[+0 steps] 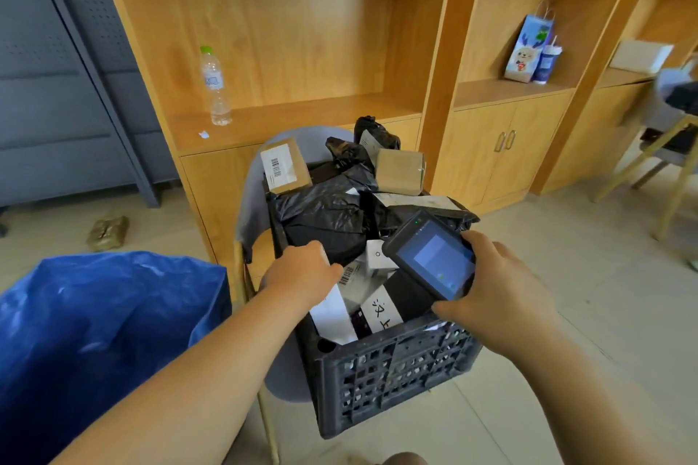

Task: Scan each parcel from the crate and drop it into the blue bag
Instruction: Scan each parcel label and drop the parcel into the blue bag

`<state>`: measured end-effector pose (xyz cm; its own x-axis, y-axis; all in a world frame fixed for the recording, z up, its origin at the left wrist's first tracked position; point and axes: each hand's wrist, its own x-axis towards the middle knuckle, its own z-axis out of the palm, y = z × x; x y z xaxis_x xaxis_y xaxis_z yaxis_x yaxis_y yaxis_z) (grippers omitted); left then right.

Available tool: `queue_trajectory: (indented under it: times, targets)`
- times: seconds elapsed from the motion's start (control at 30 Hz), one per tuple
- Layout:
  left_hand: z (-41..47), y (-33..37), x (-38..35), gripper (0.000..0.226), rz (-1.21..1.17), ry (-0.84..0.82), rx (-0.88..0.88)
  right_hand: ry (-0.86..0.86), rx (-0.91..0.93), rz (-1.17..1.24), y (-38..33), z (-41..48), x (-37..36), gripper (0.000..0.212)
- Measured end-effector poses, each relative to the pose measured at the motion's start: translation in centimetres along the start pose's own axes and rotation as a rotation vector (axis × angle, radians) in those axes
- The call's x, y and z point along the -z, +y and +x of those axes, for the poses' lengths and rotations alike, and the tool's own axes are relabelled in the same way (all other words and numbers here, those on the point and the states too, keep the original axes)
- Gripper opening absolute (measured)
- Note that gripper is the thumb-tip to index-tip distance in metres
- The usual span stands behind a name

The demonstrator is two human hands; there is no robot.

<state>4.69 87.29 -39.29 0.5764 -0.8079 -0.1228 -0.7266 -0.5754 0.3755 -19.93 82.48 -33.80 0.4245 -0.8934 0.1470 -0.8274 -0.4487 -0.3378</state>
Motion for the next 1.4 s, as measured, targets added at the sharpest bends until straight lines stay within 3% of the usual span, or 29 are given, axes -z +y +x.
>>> queue_trajectory:
  times: [0.07, 0.17, 0.5, 0.67, 0.87, 1.1, 1.2, 1.4]
  targets:
    - [-0.2, 0.4, 0.2, 0.028, -0.031, -0.034, 0.009, 0.003, 0.005, 0.015, -0.1, 0.0, -0.2, 0.094]
    - [-0.7, 0.2, 0.6, 0.052, -0.246, -0.034, 0.033, 0.013, 0.007, 0.022, -0.2, 0.0, -0.4, 0.094]
    - [-3.7, -3.2, 6.1, 0.055, -0.718, 0.35, -0.135, 0.099, -0.027, 0.169, -1.3, -0.9, -0.5, 0.096]
    - [-4.7, -4.9, 7.6, 0.062, -0.669, 0.434, -0.241, 0.141, -0.013, 0.24, -2.1, -1.3, -0.6, 0.094]
    - [-5.4, -6.7, 5.0, 0.061, -0.743, 0.334, -0.092, 0.061, 0.042, 0.181, -2.7, -1.9, -0.6, 0.096]
    - [-6.7, -10.2, 2.8, 0.038, -1.115, 0.184, 0.149, -0.116, 0.209, -0.081, -4.0, -2.4, -0.3, 0.091]
    - [-7.4, -10.7, 2.7, 0.037, -1.175, 0.264, 0.125, -0.145, 0.259, -0.139, -4.7, -2.5, -0.2, 0.085]
    - [-8.5, -10.8, 3.3, 0.053, -1.043, 0.498, 0.054, -0.146, 0.319, -0.175, -5.6, -2.7, 0.1, 0.097]
